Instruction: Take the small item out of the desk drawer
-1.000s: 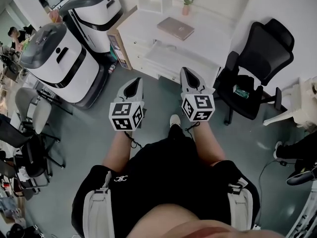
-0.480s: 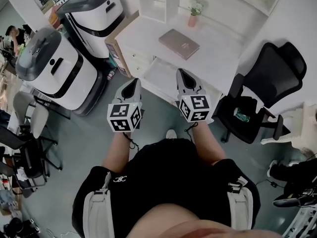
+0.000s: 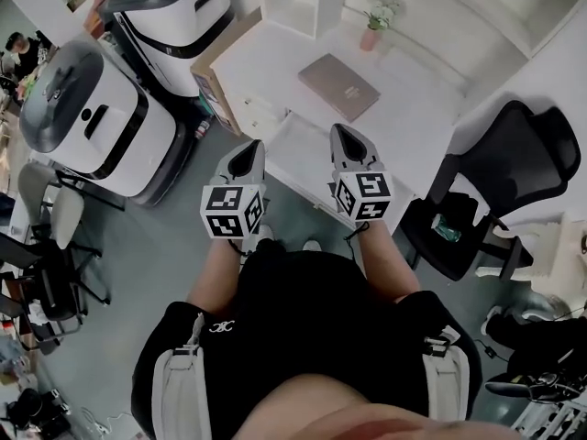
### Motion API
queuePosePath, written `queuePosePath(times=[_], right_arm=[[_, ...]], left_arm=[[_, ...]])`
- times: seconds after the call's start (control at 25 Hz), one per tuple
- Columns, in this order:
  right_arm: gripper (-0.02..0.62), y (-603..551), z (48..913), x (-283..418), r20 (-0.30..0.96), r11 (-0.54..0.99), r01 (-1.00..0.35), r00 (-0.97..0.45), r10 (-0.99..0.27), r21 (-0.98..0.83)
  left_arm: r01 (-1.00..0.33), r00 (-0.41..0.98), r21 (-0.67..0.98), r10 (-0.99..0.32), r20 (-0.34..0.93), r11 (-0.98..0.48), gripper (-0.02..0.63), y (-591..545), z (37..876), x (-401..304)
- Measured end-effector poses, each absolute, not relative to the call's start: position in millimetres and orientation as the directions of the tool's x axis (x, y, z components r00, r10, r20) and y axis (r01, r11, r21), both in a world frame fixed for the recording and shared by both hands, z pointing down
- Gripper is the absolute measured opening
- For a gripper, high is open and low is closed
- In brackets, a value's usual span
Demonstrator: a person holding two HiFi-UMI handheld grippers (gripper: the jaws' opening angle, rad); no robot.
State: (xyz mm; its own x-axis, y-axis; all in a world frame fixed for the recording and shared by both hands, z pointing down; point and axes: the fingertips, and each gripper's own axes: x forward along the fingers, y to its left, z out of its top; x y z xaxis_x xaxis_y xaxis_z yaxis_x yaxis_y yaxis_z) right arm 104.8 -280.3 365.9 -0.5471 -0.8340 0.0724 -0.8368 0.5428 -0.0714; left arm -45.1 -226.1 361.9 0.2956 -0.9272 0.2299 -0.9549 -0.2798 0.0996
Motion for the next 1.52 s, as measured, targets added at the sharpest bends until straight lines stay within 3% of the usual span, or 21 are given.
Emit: queuePosePath(times=[0.28,0.56,0.84,1.12,1.24,1.52], right_arm=[[-0.003,-320,412,88,0.182,0.526,-0.85,-0.518,-0.836,-0.003],[0.0,-336,465,66,0.335,0.584,-0.792,-0.509,-0.793,0.177],[0.109,-345,528,48,0.526,0.689,-0.631,-0.475,-0.706,0.355],[0.137,-355,590,41,0.649,0.755,-0.396,-0.39,-0.653,0.522],[0.141,-358,614,35,0.688,0.777,-0.344,-0.363,-0.628,0.528],[0.141,-364,665,23,0.755,0.798,-0.414,-0.313,-0.577,0.438]], left_arm=[[-0.947,0.322,0.089,-0.916,0.24,-0.309,0.014,-266,367,-67],[-0.952,0.302,0.123,-0.917,0.259,-0.279,0.014,-279,382,-95],[-0.963,0.258,0.143,-0.928,0.27,-0.226,0.014,-285,394,-123],[-0.972,0.21,0.161,-0.932,0.294,-0.169,0.014,-280,410,-145],[-0.975,0.188,0.171,-0.934,0.305,-0.141,0.014,-275,418,-157],[-0.978,0.152,0.189,-0.927,0.343,-0.091,0.014,-266,438,-179]])
